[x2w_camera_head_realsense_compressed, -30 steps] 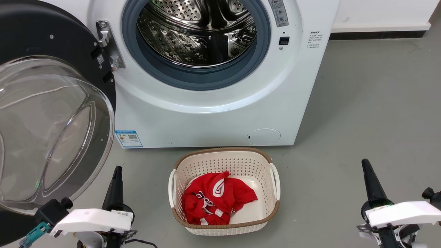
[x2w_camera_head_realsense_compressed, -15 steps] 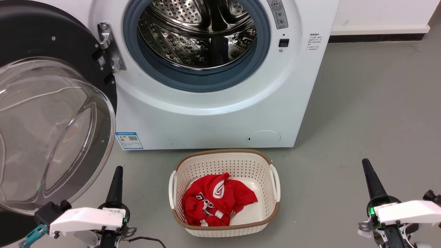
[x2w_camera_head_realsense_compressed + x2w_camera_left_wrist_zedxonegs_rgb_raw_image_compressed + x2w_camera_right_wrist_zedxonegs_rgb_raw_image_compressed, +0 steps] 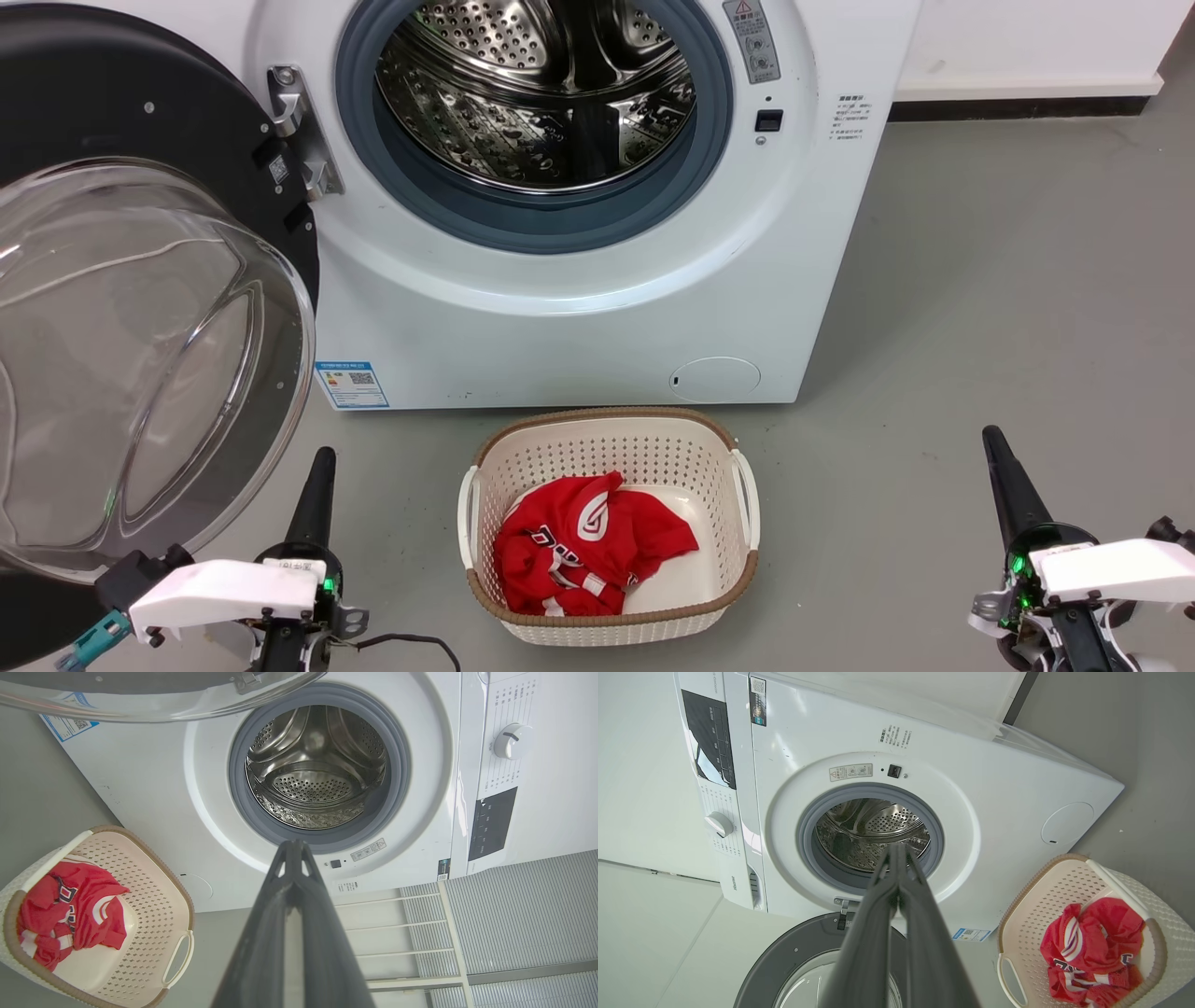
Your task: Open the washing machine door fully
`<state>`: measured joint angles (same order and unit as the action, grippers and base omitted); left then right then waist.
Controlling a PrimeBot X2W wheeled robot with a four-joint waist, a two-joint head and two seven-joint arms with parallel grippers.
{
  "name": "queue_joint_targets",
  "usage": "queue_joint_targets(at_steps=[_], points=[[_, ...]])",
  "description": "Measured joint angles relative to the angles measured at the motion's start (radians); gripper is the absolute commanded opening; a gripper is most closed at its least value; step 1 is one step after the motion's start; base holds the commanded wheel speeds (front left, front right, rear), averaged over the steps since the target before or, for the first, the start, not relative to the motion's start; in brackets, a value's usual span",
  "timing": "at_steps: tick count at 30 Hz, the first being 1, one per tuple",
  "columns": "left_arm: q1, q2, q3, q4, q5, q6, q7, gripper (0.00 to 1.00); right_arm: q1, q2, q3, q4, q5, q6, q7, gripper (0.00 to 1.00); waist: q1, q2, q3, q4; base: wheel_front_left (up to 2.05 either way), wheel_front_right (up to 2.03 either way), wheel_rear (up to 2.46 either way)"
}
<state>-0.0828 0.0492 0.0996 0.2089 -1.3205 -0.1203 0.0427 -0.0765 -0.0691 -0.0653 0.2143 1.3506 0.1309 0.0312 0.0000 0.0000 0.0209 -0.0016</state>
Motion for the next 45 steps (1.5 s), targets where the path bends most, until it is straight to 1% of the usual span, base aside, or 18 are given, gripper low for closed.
queue_joint_targets(at_steps=[36,45], points=[[-0.020,0.000,0.013,0.036,-0.284,-0.009,0.070,0.00,-0.023,0.001,-0.023,0.028,0.273,0.000,0.060,0.00,0.0000,0.0000,-0.017,0.002,0.00,0.00,0.00],[-0.022,0.000,0.013,0.038,-0.291,-0.009,0.072,0.00,-0.023,0.002,-0.026,0.029,0.280,0.000,0.066,0.00,0.0000,0.0000,-0.018,0.002,0.00,0.00,0.00]])
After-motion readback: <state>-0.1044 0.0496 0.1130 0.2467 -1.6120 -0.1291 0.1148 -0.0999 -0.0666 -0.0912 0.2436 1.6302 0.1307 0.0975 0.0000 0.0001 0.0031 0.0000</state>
